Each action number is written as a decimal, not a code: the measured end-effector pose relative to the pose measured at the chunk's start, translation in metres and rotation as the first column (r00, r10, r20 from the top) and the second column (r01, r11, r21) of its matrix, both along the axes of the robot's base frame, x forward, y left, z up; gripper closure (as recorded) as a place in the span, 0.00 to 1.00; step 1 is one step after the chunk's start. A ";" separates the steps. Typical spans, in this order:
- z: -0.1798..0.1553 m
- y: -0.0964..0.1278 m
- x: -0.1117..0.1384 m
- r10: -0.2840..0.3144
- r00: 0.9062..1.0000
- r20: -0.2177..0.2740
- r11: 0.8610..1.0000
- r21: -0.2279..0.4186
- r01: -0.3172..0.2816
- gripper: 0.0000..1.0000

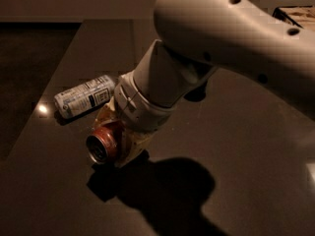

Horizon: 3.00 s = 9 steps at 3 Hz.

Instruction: Place coke can upright

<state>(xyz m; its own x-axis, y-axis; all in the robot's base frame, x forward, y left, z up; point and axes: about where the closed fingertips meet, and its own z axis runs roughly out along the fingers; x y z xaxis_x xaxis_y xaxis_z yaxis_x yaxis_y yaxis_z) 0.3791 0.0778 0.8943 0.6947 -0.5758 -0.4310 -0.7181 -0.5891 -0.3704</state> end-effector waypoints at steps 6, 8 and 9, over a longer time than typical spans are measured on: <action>0.015 0.005 0.017 -0.243 0.939 -0.244 0.959 0.087 0.271 1.00; 0.043 0.011 0.016 -0.236 0.866 -0.441 0.876 0.291 0.386 1.00; 0.046 0.019 0.013 -0.191 0.836 -0.515 0.853 0.334 0.401 1.00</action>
Offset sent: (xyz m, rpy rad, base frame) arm 0.0214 0.0076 0.0166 0.2120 0.0927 -0.1966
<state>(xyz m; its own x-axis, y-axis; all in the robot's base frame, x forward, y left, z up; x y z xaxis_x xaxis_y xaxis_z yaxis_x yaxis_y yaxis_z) 0.3925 0.0963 0.9399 0.1882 -0.4145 -0.8904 -0.9753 -0.1853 -0.1199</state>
